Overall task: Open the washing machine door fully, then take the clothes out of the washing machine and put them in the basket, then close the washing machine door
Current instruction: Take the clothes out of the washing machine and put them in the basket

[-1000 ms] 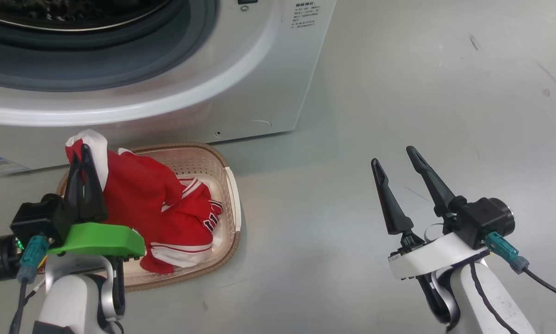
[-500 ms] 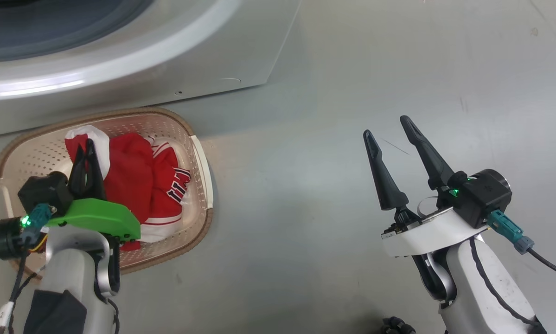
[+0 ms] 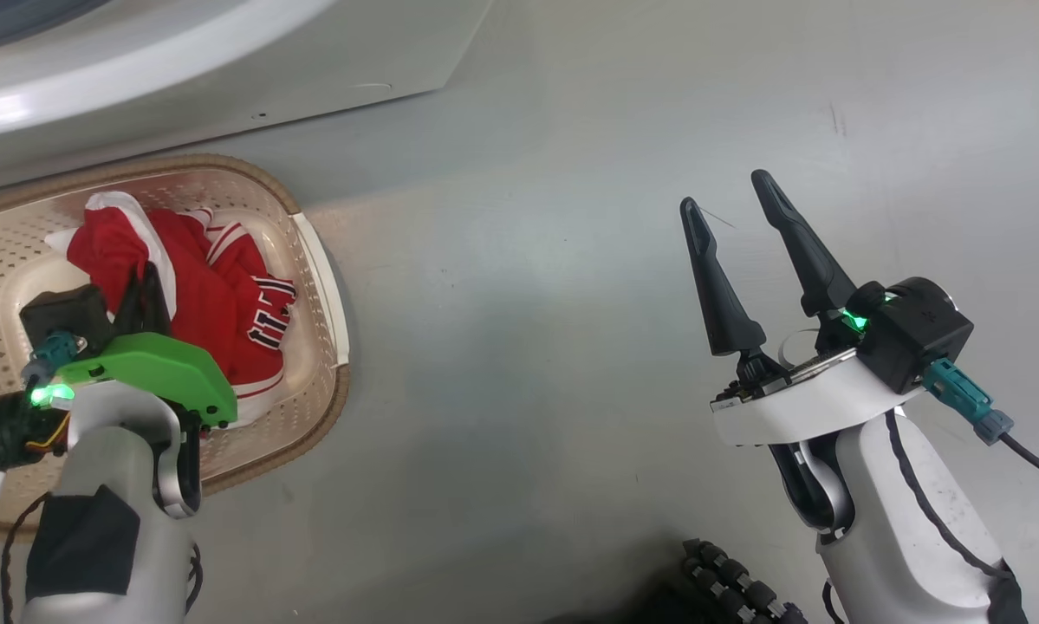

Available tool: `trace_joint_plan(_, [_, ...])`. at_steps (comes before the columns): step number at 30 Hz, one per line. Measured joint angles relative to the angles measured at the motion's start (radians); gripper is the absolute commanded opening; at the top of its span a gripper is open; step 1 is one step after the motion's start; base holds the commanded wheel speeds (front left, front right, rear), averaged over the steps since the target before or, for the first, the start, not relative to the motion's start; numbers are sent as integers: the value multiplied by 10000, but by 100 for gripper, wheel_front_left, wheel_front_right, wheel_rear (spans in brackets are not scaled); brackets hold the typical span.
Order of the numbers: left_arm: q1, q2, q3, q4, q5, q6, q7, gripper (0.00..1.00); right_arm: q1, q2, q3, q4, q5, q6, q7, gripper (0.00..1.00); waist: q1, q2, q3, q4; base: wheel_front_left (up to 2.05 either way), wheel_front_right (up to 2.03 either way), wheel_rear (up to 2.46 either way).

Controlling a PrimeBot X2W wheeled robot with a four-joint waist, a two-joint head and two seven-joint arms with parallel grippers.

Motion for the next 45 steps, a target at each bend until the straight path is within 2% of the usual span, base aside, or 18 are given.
trace_joint_plan(14, [-819, -12, 261, 2092, -380, -105, 157, 0, -181, 10, -33, 165, 12, 2, 0, 100, 0, 0, 182, -63, 0, 0, 0])
trace_joint_plan(15, [-848, -25, 253, 2207, -407, -134, 113, 13, -181, 10, -36, 192, 15, 2, 0, 100, 0, 0, 153, -44, 0, 0, 0])
trace_joint_plan(17, [-864, -46, 261, 2428, -464, -144, -33, 64, -182, 12, -27, 295, 25, 4, 0, 100, 0, 0, 77, -11, 0, 0, 0])
trace_joint_plan(18, [-864, -54, 263, 2548, -476, -163, -107, 100, -182, 12, -27, 345, 27, 6, 0, 100, 0, 0, 28, 8, 0, 0, 0])
trace_joint_plan(26, [-855, -203, 374, 3152, -639, -236, -876, 100, -184, 10, -15, 598, 31, 31, 0, 100, 0, 0, -518, 153, 0, 0, 0])
trace_joint_plan(35, [-824, -282, 334, 3208, -750, -495, -1555, 100, -135, 8, -198, 1035, -27, 84, 0, 100, 0, 0, -1410, 355, 0, 0, 0])
trace_joint_plan(42, [-634, -364, 86, 2443, -767, -836, -1674, 100, 431, -81, -729, 1285, -102, 75, 0, 100, 0, -1, -2356, 617, 0, 0, 0])
trace_joint_plan(45, [-523, -408, 4, 2010, -767, -851, -1674, 100, 634, -165, -892, 1386, -115, 58, 0, 100, 0, 0, -2711, 760, 0, 0, 0])
